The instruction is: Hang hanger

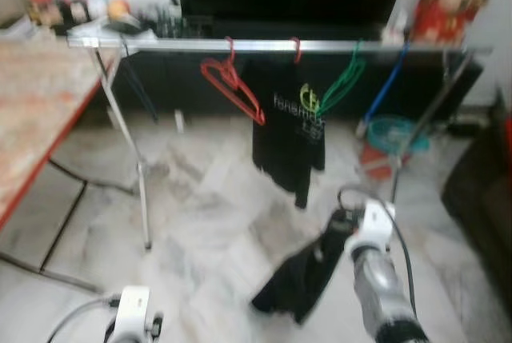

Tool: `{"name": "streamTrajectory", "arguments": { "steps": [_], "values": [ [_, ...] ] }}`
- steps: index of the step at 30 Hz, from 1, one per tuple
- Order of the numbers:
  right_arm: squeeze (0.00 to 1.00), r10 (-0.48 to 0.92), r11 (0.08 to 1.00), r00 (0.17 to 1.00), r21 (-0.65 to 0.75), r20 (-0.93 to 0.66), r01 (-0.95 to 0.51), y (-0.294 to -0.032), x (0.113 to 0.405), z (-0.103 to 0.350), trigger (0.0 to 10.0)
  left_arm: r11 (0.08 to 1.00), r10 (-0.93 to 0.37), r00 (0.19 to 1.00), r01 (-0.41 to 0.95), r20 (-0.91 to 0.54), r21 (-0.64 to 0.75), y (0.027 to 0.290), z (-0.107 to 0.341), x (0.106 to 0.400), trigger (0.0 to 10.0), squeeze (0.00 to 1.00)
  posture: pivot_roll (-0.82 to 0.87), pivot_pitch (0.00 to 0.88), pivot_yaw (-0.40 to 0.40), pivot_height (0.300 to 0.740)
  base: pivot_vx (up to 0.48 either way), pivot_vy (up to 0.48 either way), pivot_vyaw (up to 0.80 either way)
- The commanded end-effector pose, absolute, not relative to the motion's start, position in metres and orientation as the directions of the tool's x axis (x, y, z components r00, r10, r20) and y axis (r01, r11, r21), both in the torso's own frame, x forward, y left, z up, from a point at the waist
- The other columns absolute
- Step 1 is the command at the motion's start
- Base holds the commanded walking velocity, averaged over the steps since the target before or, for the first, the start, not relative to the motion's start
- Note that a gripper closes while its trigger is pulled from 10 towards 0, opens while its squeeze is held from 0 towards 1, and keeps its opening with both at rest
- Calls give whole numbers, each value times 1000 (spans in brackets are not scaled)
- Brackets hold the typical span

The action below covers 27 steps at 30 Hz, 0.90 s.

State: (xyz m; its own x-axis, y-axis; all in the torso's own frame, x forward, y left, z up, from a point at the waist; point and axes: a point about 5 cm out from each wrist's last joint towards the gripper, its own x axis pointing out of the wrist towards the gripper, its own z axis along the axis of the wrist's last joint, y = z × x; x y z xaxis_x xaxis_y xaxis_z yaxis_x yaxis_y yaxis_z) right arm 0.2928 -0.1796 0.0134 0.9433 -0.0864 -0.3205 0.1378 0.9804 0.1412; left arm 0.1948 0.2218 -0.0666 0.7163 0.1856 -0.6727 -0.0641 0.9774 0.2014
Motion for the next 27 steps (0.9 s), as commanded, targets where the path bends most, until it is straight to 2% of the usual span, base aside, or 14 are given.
{"name": "streamTrajectory", "arguments": {
  "steps": [1, 9, 19, 27],
  "values": [
    [0, -121, 977, 941, 127, -316, 169, -191, 289, 12, 10000, 982, 171, 717, -66, -676, 178, 214, -68, 195, 10000, 0, 75, 42, -19, 736, 311, 0, 0],
    [0, -132, 973, 923, 128, -362, 190, -188, 280, -1, 10000, 983, 167, 721, -66, -672, 174, 214, -67, 198, 10000, 0, 73, 50, -14, 736, 308, 0, 0],
    [0, -201, 965, 822, 37, -533, 260, -205, 250, -33, 10000, 982, 168, 719, -65, -675, 176, 215, -67, 198, 10000, 0, 68, 62, -13, 736, 309, 0, 0],
    [0, -216, 956, 766, 28, -605, 291, -206, 232, -48, 10000, 983, 166, 723, -66, -670, 172, 214, -66, 198, 10000, 0, 73, 67, -12, 736, 309, 0, 0]
  ]
}}
